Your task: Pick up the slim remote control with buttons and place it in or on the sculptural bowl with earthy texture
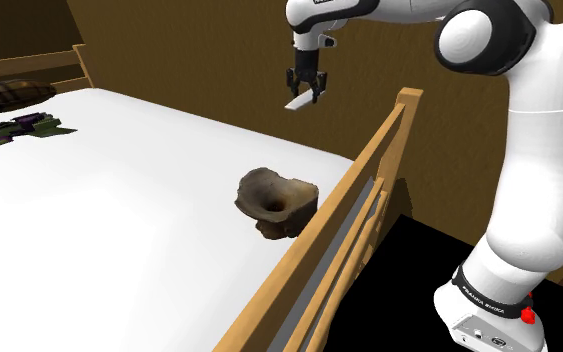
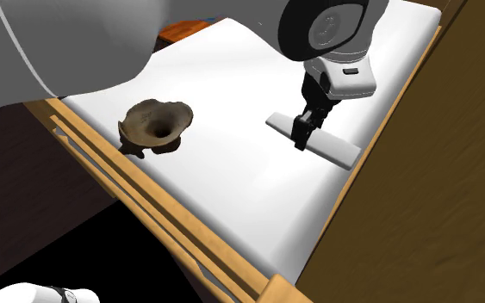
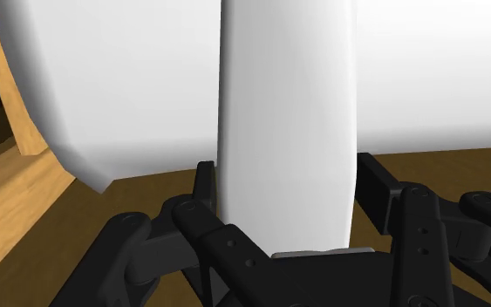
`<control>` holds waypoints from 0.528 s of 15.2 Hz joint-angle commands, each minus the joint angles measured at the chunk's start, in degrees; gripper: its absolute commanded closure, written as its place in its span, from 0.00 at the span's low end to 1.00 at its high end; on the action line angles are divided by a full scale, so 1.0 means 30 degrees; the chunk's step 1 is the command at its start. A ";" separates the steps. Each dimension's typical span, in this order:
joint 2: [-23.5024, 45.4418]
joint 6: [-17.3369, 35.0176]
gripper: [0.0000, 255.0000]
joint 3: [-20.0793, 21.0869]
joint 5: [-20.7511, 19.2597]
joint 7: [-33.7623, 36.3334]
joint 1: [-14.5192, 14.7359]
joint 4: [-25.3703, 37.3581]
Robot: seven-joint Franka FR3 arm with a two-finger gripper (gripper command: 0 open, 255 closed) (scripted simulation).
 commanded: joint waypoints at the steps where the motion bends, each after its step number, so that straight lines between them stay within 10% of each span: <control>1: 0.0159 -0.0626 1.00 0.0003 0.0002 0.0010 0.0003 0.0783; 4: 0.0315 -0.1442 1.00 0.0003 0.0005 0.0007 -0.0003 0.1755; 8: -0.2511 -0.0203 1.00 0.0371 -0.0149 0.1168 0.0803 -0.2313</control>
